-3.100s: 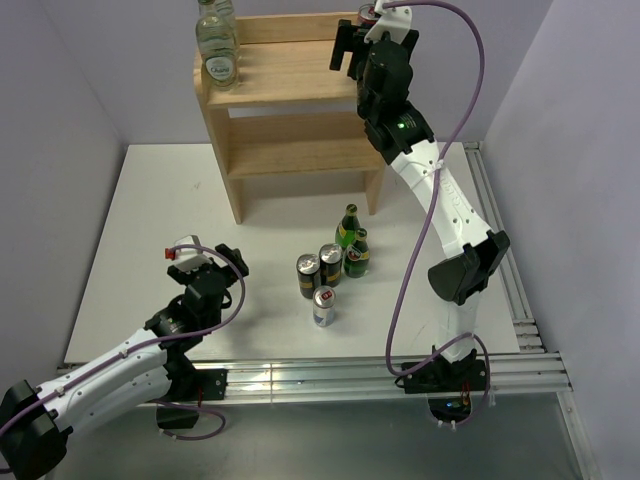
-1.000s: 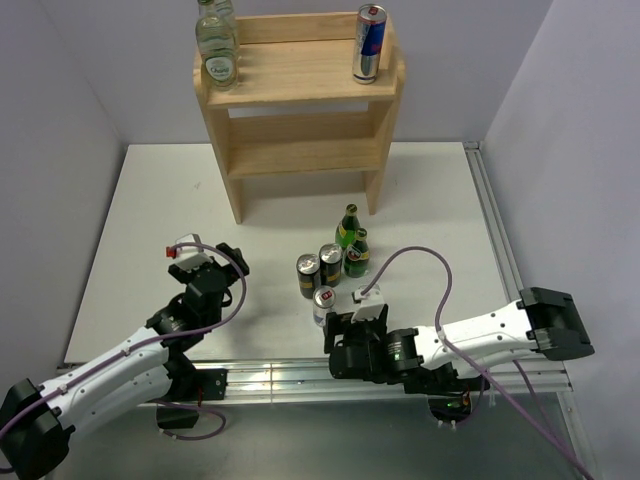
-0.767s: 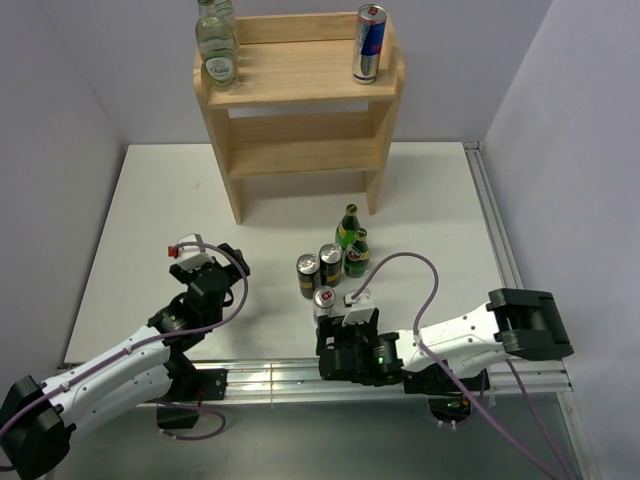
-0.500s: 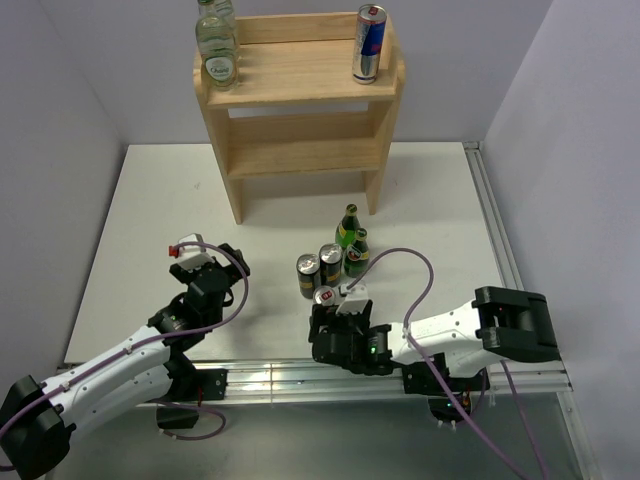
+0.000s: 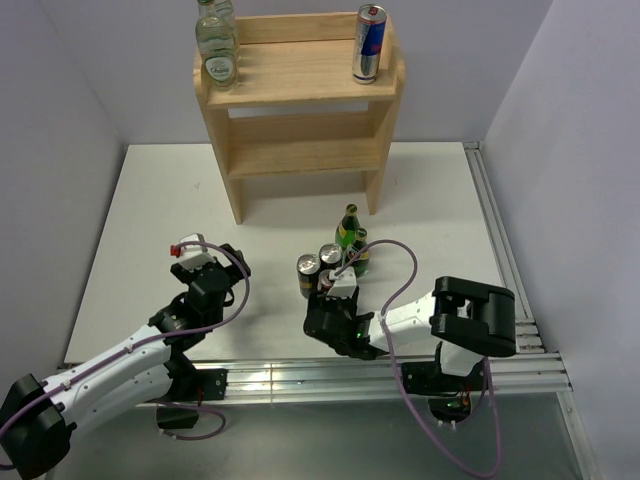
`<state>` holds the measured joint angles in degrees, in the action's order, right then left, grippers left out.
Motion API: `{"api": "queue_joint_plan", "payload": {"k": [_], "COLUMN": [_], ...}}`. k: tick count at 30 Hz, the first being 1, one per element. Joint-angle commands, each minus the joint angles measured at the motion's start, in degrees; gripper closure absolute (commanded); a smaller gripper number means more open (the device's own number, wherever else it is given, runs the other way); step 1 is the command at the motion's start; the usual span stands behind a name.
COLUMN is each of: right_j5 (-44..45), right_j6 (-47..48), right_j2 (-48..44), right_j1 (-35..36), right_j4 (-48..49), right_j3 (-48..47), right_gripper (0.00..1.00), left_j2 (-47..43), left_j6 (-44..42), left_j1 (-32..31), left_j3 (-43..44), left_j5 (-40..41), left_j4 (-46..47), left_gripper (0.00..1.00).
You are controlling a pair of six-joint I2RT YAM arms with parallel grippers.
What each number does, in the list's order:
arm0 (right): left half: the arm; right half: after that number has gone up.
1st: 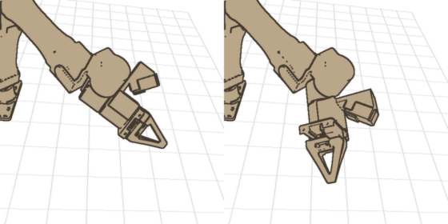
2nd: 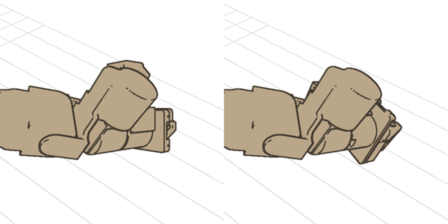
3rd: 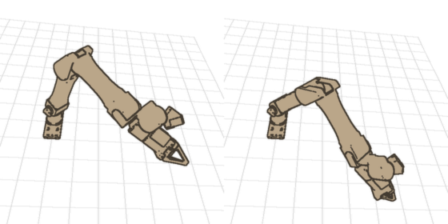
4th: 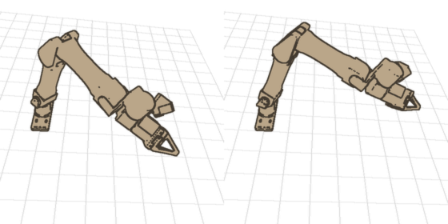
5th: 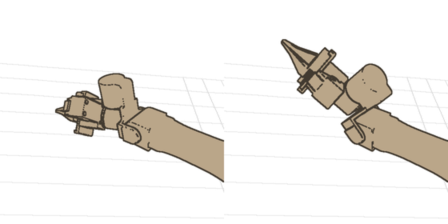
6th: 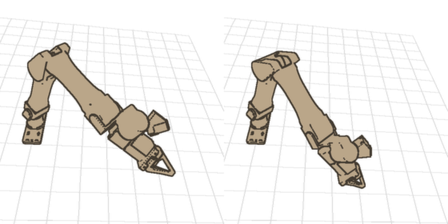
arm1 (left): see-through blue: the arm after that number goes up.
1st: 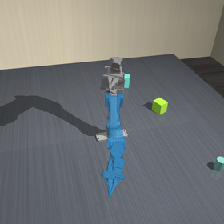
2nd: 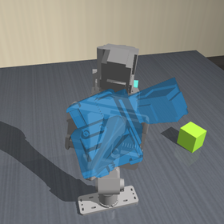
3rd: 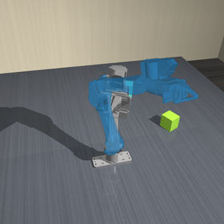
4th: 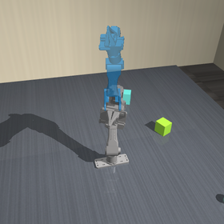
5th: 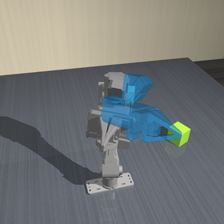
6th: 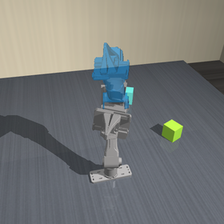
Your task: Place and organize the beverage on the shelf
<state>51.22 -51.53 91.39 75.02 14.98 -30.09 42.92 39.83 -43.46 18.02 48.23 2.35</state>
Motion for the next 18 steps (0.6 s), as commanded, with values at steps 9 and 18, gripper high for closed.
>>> {"api": "queue_joint_plan", "payload": {"k": [9,18], "right_j5": [4.7,16.9], "right_j6": [-0.2,-14.8], "right_j2": [-3.1,-14.2], "right_j1": [0.3,11.7], "right_j4": [-0.9,-38.6], "right_j3": [-1.2,-16.0], "right_gripper": [0.92,1.00], "left_j2": [-0.7,0.2], "left_j6": [-0.5,-0.6], "left_j1": [0.2,0.2], "left_j3": [0.9,1.2], "left_j5": [-0.3,-0.4], "left_j4": [1.7,1.8], "left_gripper": [0.01,0.01]}}
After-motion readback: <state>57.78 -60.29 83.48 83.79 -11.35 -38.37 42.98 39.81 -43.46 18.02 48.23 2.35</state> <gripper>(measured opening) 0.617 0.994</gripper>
